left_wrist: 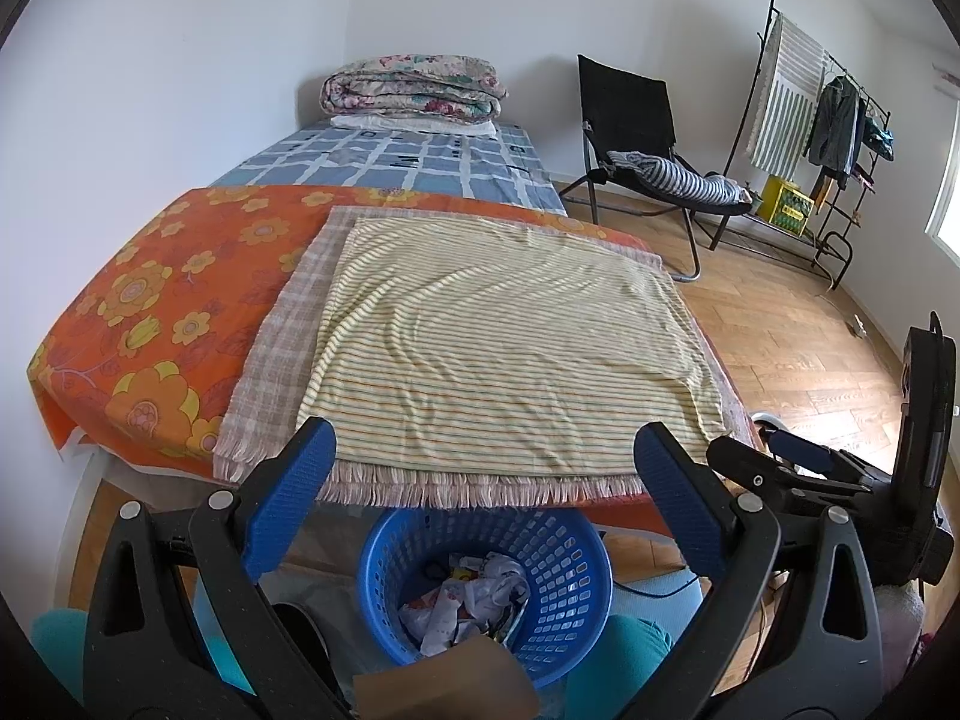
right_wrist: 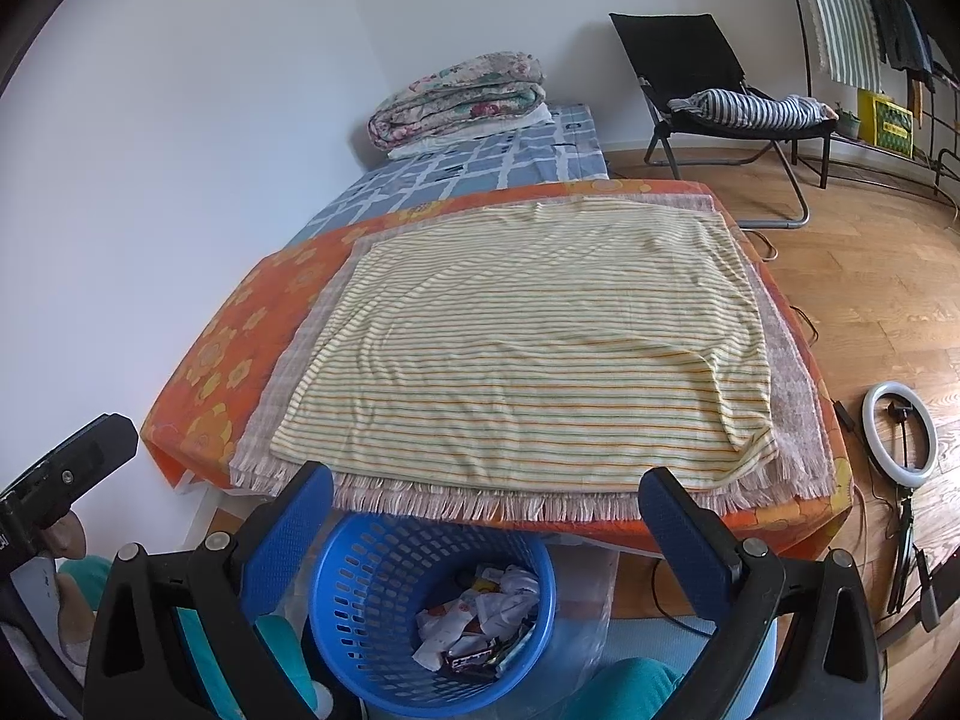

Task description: Collect trash

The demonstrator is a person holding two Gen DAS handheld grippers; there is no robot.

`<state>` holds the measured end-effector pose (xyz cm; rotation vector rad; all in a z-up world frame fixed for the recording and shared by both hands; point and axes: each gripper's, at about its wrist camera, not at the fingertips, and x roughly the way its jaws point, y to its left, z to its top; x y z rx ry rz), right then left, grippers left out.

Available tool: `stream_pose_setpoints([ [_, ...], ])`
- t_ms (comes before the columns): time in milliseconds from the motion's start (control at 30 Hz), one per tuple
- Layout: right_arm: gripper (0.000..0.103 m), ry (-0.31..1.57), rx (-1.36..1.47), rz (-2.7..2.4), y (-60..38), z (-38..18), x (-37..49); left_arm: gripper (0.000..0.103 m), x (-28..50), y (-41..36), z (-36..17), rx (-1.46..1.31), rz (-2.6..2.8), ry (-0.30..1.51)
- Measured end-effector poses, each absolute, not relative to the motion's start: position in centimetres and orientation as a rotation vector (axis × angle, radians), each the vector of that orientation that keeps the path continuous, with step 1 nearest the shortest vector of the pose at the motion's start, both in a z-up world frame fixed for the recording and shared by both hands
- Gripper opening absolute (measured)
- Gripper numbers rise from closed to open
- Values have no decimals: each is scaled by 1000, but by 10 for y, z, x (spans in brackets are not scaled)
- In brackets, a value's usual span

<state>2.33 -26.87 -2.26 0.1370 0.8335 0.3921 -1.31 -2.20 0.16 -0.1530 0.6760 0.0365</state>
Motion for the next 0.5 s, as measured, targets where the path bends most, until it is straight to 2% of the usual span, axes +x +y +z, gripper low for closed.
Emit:
stream_pose_setpoints([
  [500,103,843,142,397,-268,-25,25,101,-14,-25,-2,-151,34,687],
])
